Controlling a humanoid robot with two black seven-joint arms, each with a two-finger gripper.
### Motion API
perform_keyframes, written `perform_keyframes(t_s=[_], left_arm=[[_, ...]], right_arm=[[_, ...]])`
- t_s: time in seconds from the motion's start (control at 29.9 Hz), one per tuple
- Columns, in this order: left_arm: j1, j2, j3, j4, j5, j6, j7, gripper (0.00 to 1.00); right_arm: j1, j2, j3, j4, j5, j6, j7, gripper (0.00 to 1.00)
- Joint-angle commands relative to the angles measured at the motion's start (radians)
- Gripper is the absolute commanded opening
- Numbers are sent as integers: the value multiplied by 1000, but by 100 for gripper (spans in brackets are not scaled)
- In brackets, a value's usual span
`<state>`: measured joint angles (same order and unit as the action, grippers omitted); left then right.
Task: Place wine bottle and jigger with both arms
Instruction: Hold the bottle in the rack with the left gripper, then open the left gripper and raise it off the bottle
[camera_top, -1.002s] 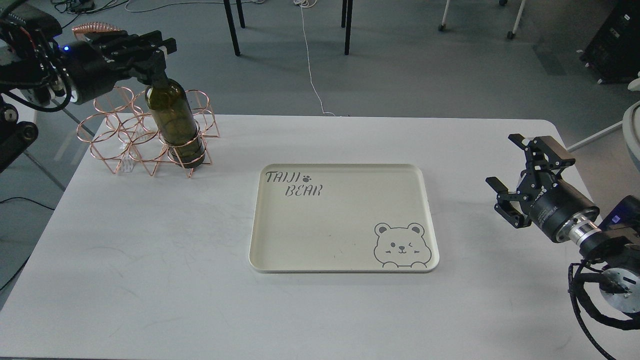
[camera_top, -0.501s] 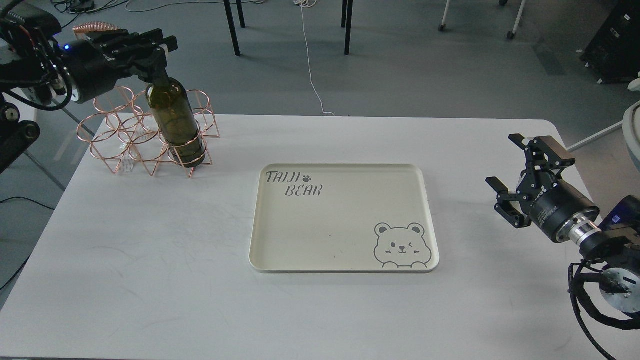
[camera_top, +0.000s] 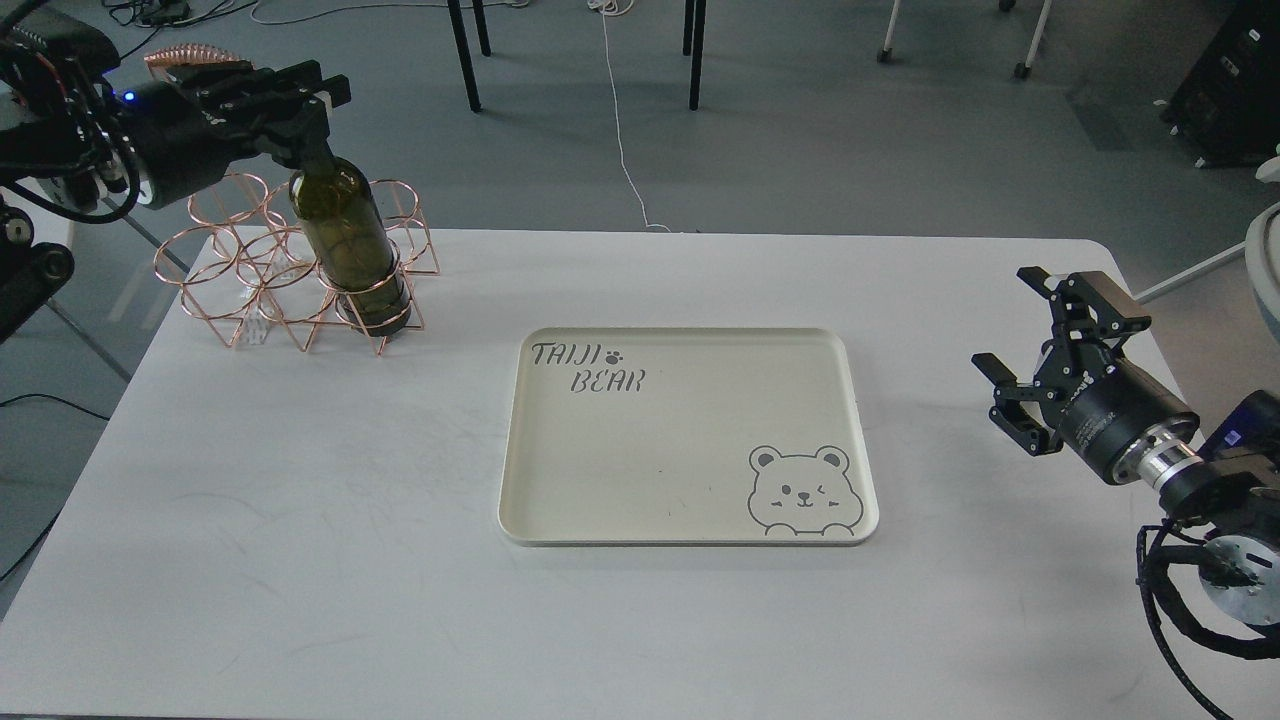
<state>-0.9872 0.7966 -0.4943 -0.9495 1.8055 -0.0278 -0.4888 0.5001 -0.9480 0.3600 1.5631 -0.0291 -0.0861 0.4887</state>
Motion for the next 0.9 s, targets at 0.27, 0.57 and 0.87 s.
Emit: perform_keyframes(t_s=[0.27,0.57,0.87], left_arm=[[2,-5,-1,12,-15,55,0,97],[2,-4,0,11,-20,60,0,99],[42,81,5,-61,-86,40,0,99]], right_arm=[[0,0,-1,0,0,0,0,99],[0,0,1,0,0,0,0,99],[0,0,1,0,0,0,0,99]])
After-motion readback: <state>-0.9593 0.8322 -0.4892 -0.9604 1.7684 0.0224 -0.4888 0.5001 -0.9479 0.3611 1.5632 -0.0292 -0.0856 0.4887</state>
